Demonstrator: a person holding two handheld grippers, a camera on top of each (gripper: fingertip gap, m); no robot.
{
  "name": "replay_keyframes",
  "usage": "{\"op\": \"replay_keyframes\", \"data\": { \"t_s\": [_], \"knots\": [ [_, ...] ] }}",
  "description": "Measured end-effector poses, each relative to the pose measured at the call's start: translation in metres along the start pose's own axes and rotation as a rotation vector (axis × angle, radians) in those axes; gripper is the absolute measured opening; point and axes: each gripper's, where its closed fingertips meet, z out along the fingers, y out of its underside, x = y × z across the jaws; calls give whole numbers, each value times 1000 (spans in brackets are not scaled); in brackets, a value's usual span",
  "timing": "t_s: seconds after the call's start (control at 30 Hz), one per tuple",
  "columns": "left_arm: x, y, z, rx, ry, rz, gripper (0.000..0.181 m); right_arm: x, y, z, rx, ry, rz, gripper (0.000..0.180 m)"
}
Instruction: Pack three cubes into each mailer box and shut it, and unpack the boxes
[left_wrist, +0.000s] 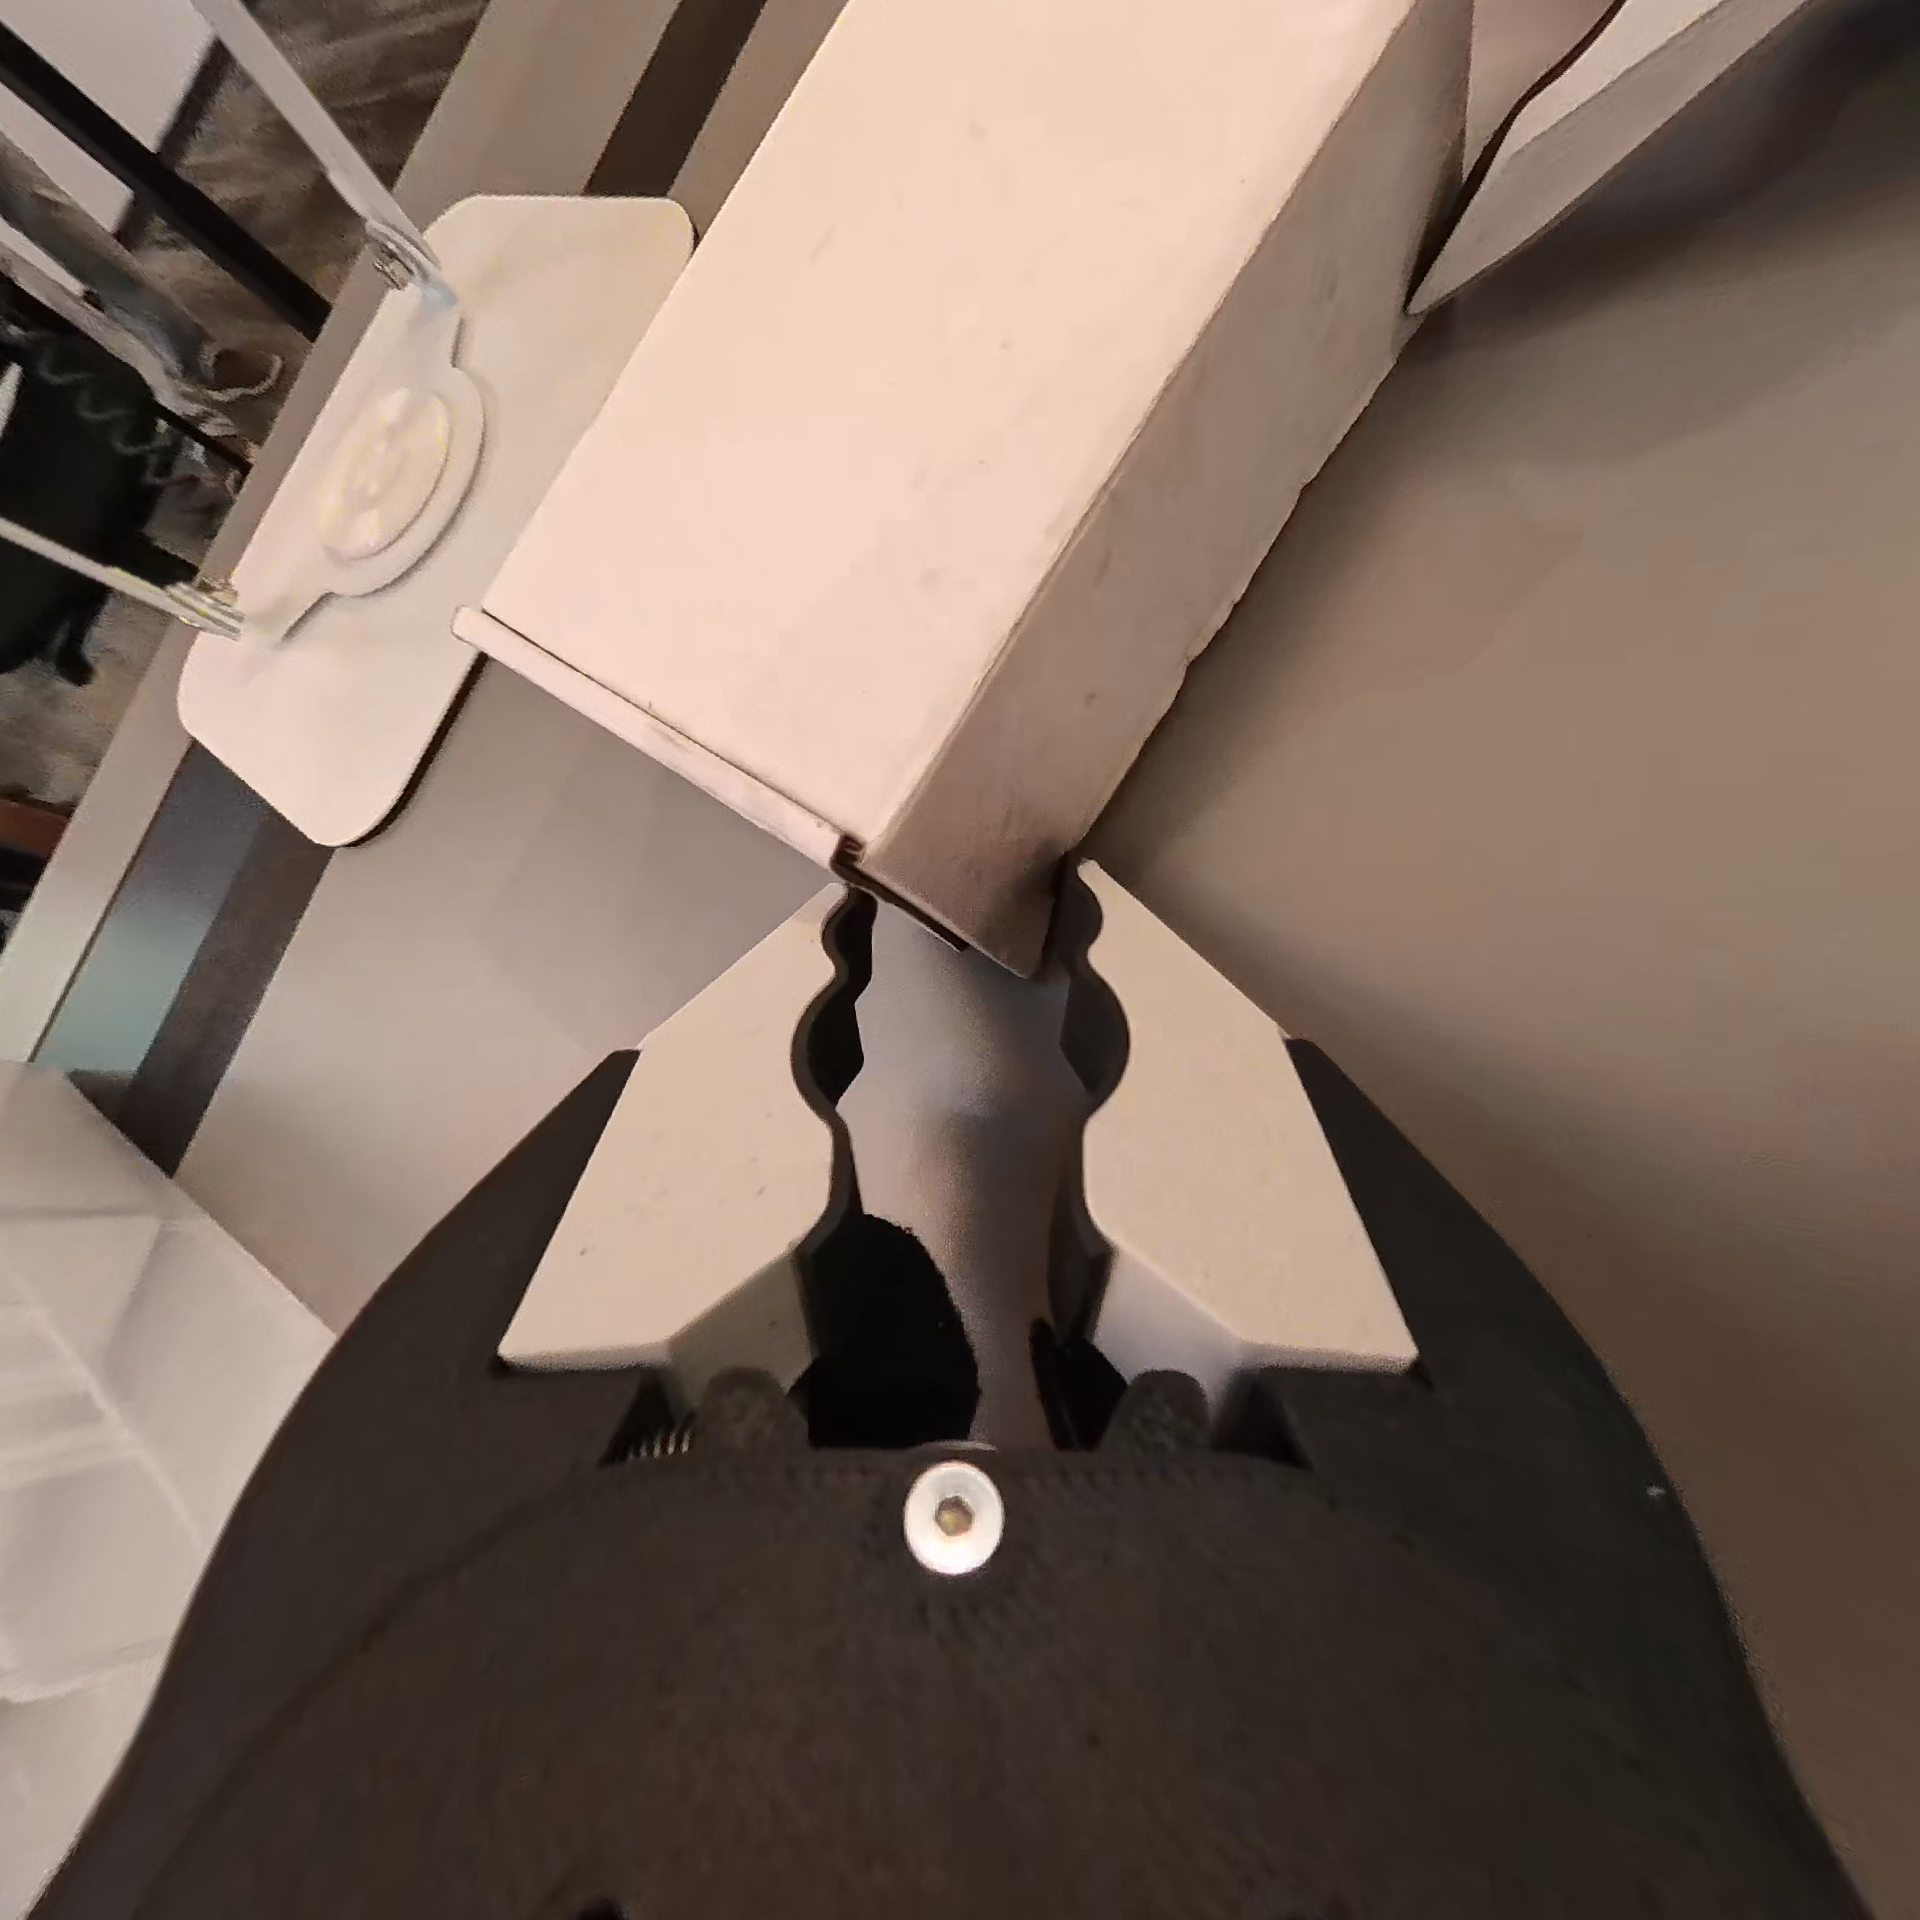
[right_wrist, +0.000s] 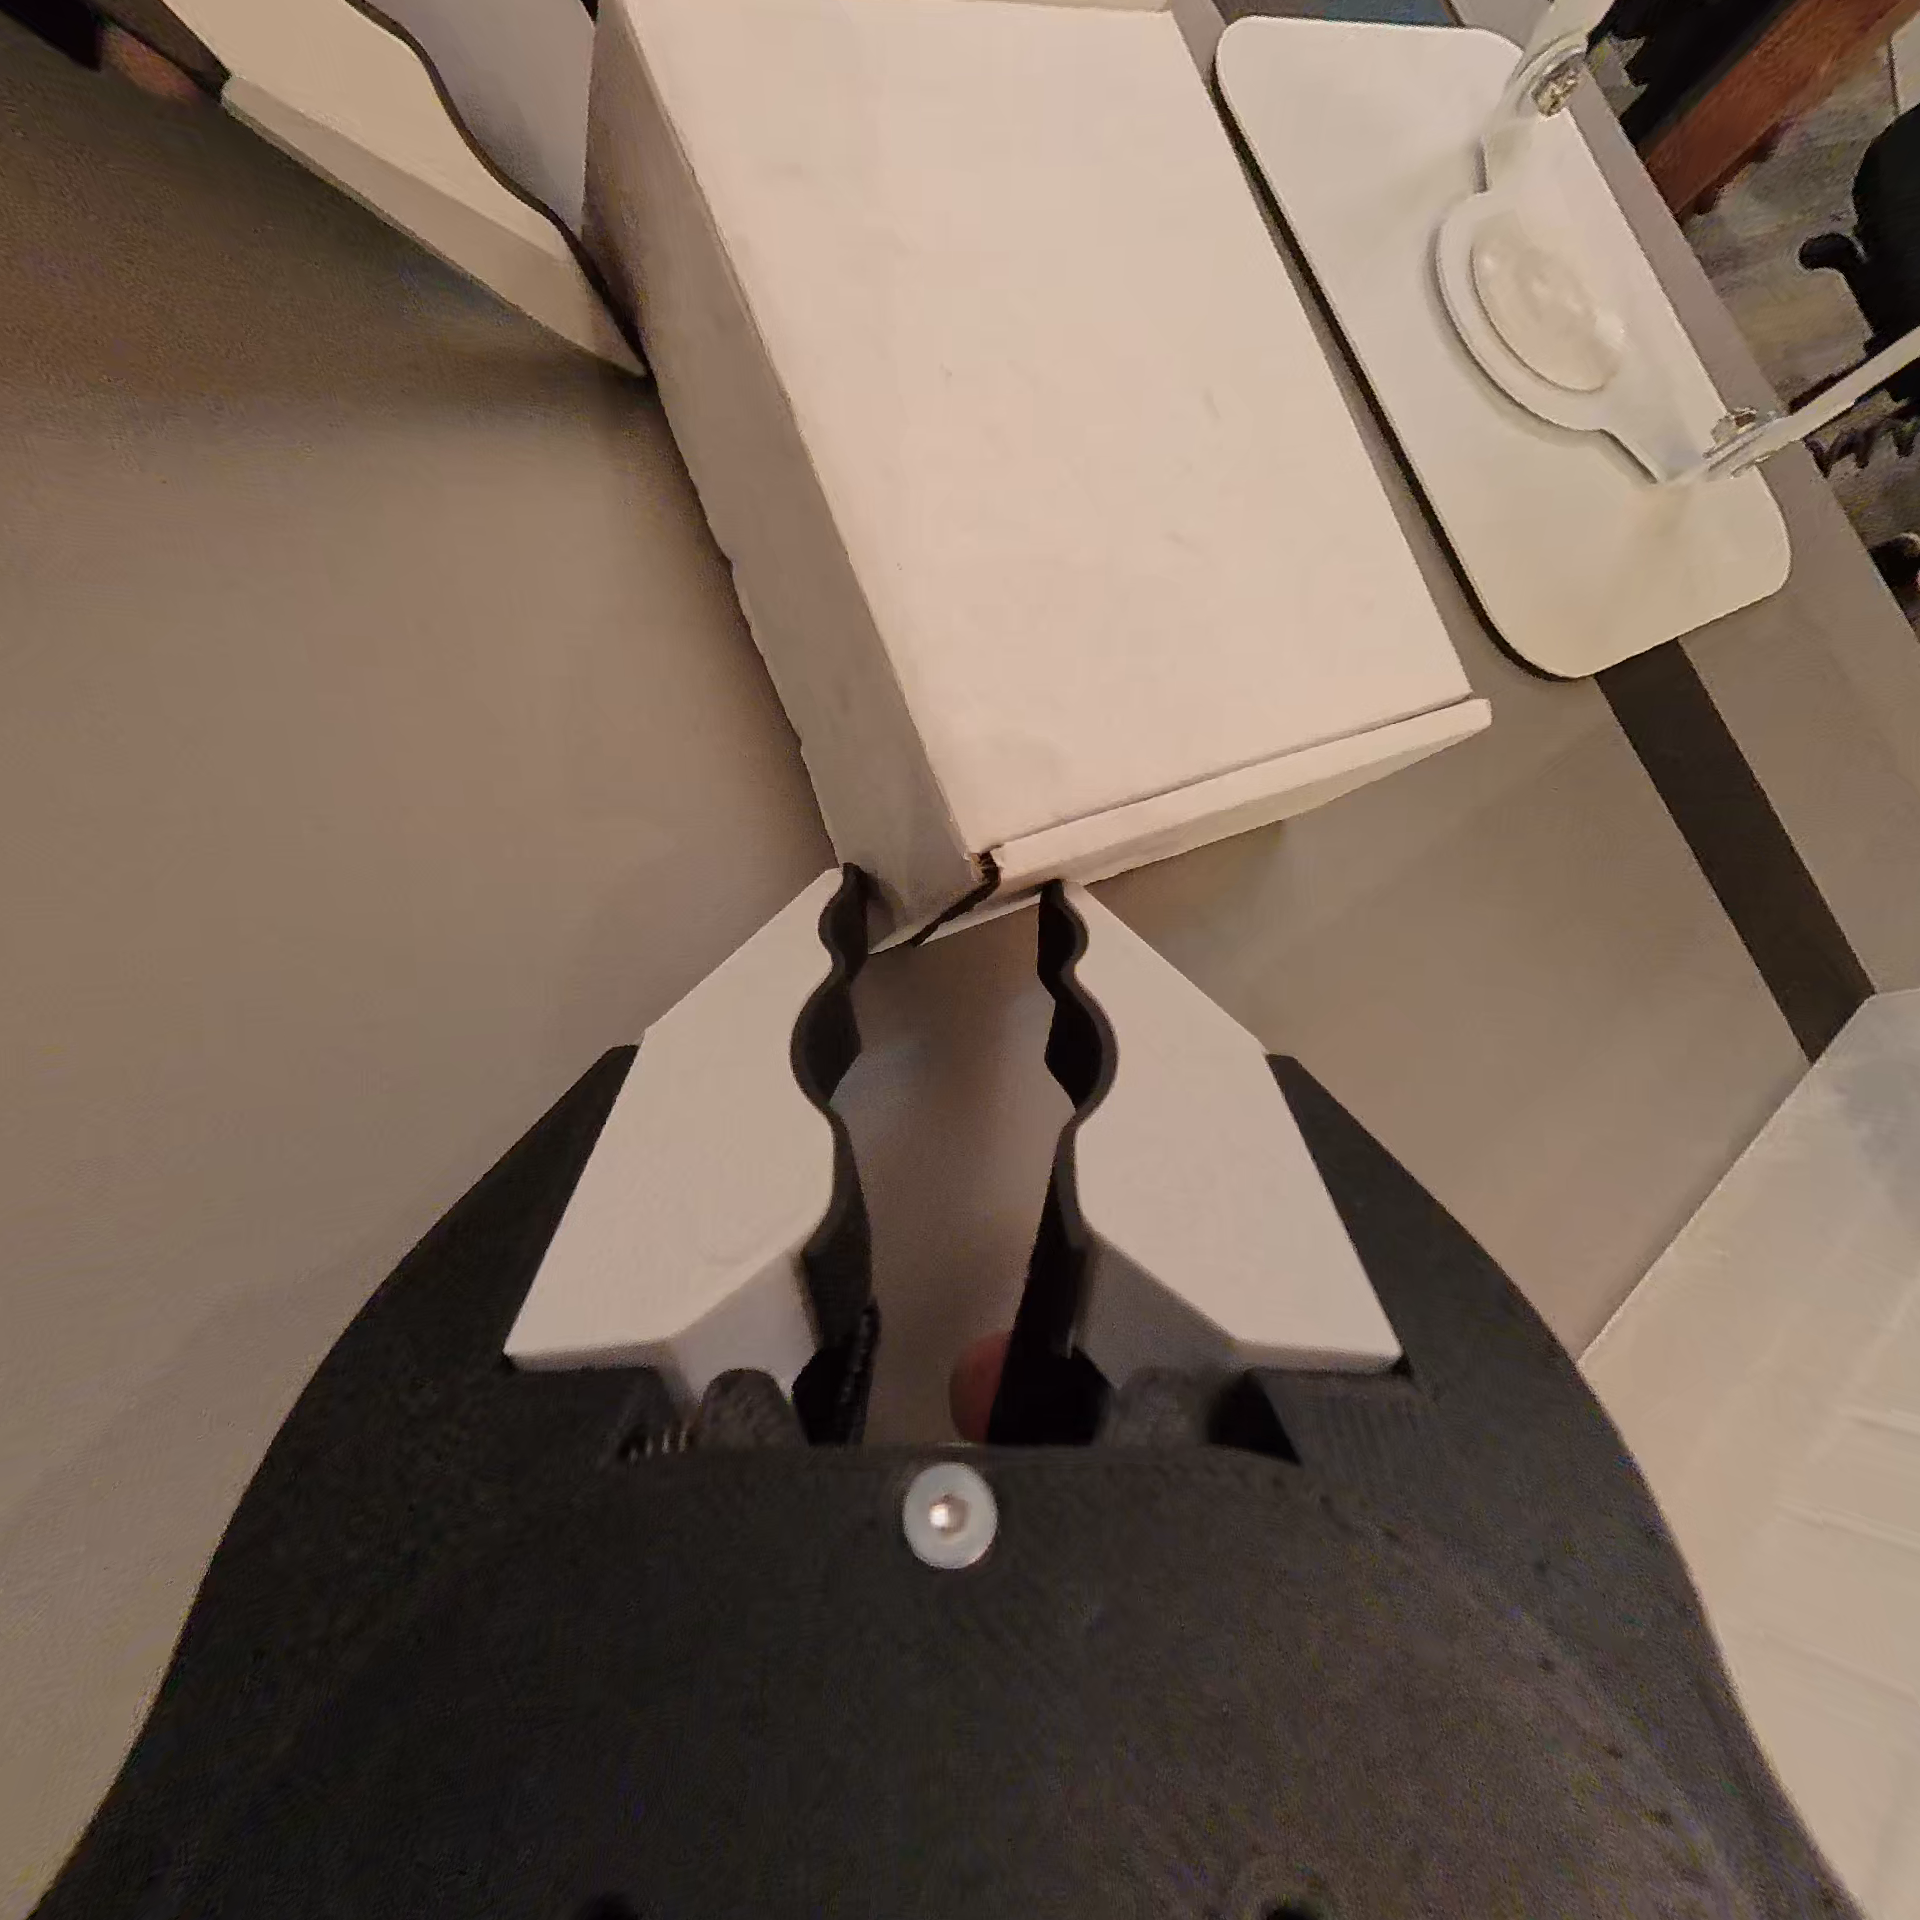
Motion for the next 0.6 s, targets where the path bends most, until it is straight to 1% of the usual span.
{"op": "replay_keyframes", "data": {
  "t_s": [0.03, 0.1, 0.17, 0.27, 0.3, 0.37, 0.4, 0.43, 0.5, 0.57, 0.6],
  "knots": [
    [1, 0, -1, 1, -4, 5, 34, -2, 0, -1, 0, 0, 0, 31],
    [6, 2, -5, 0, 8, 0, 35, -8, 1, -5, -2, -11, -2, 32],
    [16, 4, -15, 4, 17, 39, 35, -20, 2, -11, -1, -38, -17, 32],
    [26, 7, -23, 38, 35, -3, 36, -36, 7, -22, -10, -100, 4, 31],
    [29, 8, -26, 31, 47, -17, 37, -38, 11, -26, -44, -105, -12, 38],
    [29, 11, -30, 19, 31, -26, 37, -29, 24, -38, -154, -56, -53, 52],
    [29, 11, -30, 29, 24, -33, 37, -27, 23, -47, -174, -73, -33, 59],
    [30, 12, -31, 32, 31, -35, 36, -27, 14, -55, -151, -111, -1, 66],
    [32, 11, -30, 34, 51, -34, 36, -22, -14, -64, -96, -139, -4, 82],
    [34, 8, -29, 40, 68, -31, 36, -20, -32, -57, -142, -159, -69, 109],
    [35, 7, -28, 42, 73, -29, 36, -20, -40, -50, -166, -173, -102, 114]
  ]
}}
